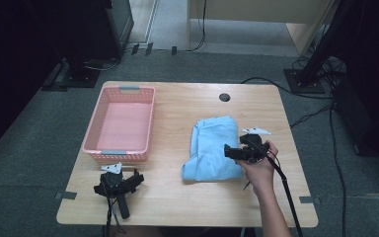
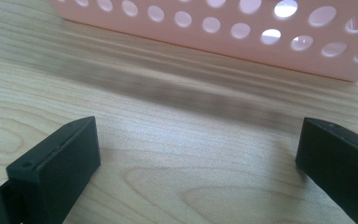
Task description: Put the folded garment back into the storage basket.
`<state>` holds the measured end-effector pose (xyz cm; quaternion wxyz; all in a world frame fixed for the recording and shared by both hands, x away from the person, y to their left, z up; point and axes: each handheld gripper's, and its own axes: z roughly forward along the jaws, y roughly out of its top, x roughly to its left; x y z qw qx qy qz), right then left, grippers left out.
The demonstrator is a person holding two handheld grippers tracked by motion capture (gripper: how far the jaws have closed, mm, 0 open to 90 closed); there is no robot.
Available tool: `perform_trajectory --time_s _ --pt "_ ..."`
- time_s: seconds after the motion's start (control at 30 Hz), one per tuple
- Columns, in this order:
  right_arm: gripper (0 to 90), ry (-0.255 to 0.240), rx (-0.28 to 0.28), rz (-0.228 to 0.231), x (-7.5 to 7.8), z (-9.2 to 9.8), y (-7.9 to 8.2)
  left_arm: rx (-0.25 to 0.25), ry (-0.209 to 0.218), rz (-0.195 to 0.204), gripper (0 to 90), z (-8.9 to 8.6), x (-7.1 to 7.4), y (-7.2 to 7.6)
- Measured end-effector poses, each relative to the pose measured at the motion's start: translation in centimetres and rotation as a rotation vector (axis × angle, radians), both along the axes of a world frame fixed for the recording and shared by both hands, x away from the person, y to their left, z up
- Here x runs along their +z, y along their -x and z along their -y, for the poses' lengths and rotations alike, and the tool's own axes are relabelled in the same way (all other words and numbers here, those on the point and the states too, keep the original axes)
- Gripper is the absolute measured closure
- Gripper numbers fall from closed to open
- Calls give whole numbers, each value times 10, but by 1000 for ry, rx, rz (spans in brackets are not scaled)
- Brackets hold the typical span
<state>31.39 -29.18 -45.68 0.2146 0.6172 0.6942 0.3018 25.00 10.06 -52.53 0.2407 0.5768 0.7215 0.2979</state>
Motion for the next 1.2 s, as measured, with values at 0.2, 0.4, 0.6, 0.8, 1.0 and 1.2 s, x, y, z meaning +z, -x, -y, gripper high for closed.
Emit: perform_trajectory --time_s 0.2,0.4,0.6,0.8,1.0,1.2 --pt "17 1 -7 3 -2 -1 -7 0 0 0 0 0 0 0" --pt "17 -1 -17 -9 -7 -1 -15 0 0 0 0 0 0 0" --pt "17 -18 -24 -31 -13 -1 -24 0 0 0 0 0 0 0" --pt "17 -28 -29 -42 -18 -3 -34 0 0 0 0 0 0 0" --pt "17 -39 -36 -63 -24 -6 -41 0 0 0 0 0 0 0" --pt "17 -66 -44 -79 -29 -7 -50 0 1 0 0 0 0 0"
